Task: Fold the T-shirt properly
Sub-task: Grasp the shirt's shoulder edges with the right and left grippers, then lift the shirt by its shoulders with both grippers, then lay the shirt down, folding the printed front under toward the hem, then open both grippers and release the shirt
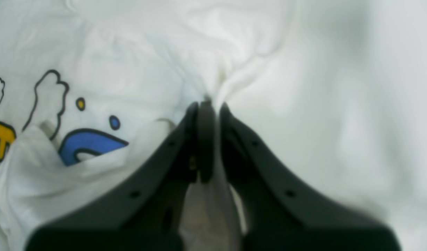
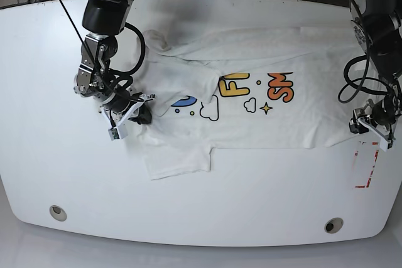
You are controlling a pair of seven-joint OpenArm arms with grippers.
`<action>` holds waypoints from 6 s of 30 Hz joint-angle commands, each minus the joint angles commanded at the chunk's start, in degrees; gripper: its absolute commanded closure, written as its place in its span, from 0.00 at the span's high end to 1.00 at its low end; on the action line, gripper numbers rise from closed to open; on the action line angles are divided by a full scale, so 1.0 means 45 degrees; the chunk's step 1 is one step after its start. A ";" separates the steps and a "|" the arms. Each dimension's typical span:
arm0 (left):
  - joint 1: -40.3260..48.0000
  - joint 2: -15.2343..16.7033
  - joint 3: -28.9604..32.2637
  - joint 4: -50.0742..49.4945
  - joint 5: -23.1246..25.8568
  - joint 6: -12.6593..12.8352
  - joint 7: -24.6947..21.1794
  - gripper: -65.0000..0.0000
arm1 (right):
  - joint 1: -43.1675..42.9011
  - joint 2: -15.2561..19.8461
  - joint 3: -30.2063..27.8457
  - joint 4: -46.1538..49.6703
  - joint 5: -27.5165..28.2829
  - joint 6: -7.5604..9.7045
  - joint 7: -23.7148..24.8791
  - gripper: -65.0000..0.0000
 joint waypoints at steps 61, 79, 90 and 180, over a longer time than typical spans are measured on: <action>-0.4337 0.2344 -0.0078 1.4691 0.0000 -0.1387 0.7033 0.00 | 0.6584 0.3321 -0.1582 0.5724 0.0020 0.0107 -0.5548 0.00; -0.7932 0.2129 0.0508 1.4593 -0.0039 -0.0860 0.7463 0.00 | 1.0647 0.4571 -0.3419 0.5568 0.0039 0.0107 -0.6291 0.00; -0.4904 0.2227 0.0449 1.5043 -0.0117 -0.0899 0.7443 0.00 | 0.7521 0.4435 -0.2579 0.7365 0.0020 0.0107 -0.6564 0.00; 0.8518 0.1485 -0.3009 1.5414 -0.3634 -0.0879 0.5900 0.50 | -0.5197 0.0117 0.1074 1.0315 -0.0117 0.0107 -0.4864 0.65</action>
